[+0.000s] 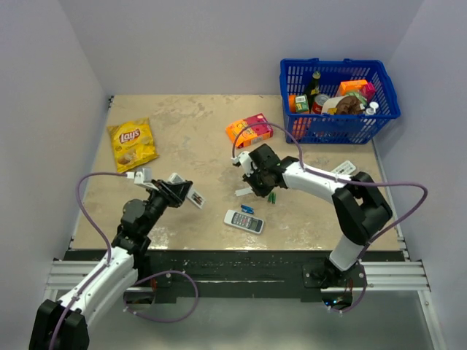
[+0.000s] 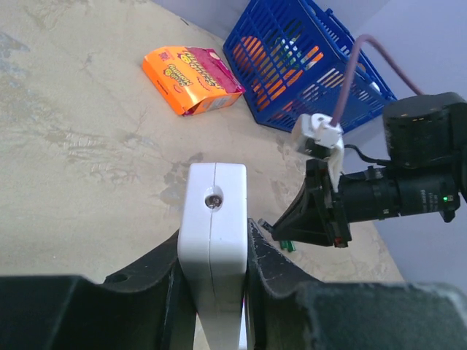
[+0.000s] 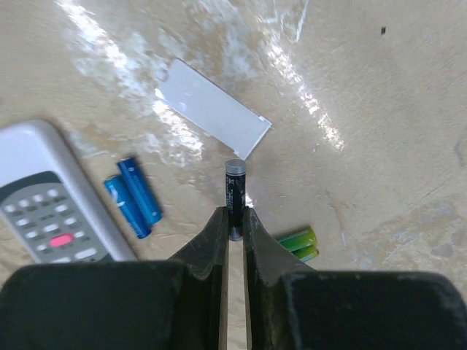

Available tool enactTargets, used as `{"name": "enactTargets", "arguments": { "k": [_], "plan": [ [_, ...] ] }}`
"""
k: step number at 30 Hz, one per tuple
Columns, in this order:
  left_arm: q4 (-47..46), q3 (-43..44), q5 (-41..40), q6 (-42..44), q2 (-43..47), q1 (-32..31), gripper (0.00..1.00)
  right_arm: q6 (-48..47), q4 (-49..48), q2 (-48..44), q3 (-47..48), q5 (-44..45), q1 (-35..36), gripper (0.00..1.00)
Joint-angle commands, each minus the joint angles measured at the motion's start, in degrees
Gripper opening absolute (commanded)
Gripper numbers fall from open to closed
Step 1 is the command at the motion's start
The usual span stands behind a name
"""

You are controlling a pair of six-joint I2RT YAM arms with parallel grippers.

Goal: Load the batteries into the remote control
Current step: Pick up the battery from the center of the board.

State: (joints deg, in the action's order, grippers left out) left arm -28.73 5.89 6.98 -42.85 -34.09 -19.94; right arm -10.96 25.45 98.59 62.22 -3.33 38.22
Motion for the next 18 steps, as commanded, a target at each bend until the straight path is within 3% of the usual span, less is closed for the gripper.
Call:
{"name": "enactTargets", "arguments": {
  "k": [1, 9, 18],
  "plan": [
    [-13.8, -4.2, -2.1, -7.3, -1.7, 0.1, 0.00, 2.4, 0.4, -5.9, 1.8, -1.4, 2.3, 0.00],
    [-32.7, -8.5, -0.5, -13.7, -11.8, 0.1, 0.00, 6.6, 3.5, -9.9, 6.6, -0.8, 10.5, 0.00],
    [-38.3, -8.9, 0.0, -13.5, -16.6, 0.1, 0.00, 10.5, 7.8, -10.0, 14.5, 5.5, 18.3, 0.00]
  ]
}}
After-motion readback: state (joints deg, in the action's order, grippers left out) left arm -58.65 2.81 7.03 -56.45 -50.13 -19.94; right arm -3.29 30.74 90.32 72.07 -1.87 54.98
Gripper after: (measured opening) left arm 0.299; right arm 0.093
